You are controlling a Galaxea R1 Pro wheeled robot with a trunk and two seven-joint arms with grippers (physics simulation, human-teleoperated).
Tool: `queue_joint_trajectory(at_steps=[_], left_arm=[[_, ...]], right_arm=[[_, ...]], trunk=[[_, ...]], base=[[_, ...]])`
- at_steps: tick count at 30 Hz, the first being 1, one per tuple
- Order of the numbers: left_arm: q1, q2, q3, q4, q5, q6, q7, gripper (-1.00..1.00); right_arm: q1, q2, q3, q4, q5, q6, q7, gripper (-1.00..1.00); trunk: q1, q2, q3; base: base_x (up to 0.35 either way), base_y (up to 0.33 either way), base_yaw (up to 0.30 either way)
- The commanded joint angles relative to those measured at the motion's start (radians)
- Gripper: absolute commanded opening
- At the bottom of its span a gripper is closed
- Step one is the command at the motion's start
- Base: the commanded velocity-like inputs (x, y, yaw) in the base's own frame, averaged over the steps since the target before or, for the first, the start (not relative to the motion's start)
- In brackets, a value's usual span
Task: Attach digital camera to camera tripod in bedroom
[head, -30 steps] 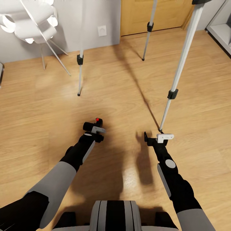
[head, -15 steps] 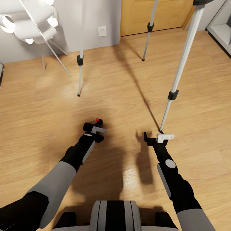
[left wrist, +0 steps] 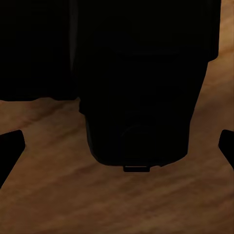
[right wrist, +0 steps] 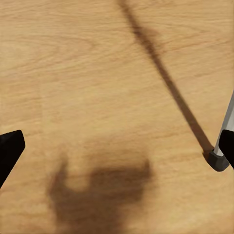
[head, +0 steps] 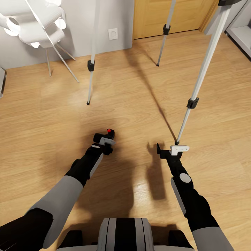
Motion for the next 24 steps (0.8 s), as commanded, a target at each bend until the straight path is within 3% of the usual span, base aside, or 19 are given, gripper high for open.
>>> queue_joint_trajectory(at_steps=[1, 15, 24], left_arm=[[0.0, 0.0, -0.003, -0.001, 0.0, 0.005, 0.005, 1.0], [0.001, 0.0, -0.003, -0.001, 0.0, 0.005, 0.006, 1.0], [0.001, 0.0, -0.003, 0.006, 0.0, 0.005, 0.006, 1.0]], right_arm=[[0.0, 0.0, 0.002, 0.0, 0.005, 0.0, -0.006, 1.0], [0.0, 0.0, 0.002, 0.0, 0.005, 0.0, -0.006, 1.0], [0.0, 0.0, 0.002, 0.0, 0.005, 0.0, -0.006, 1.0]], trunk=[[0.0, 0.0, 0.0], [0.0, 0.0, 0.0], [0.004, -0.002, -0.035]], base=[[0.0, 0.004, 0.0], [0.0, 0.0, 0.0], [0.0, 0.0, 0.0]])
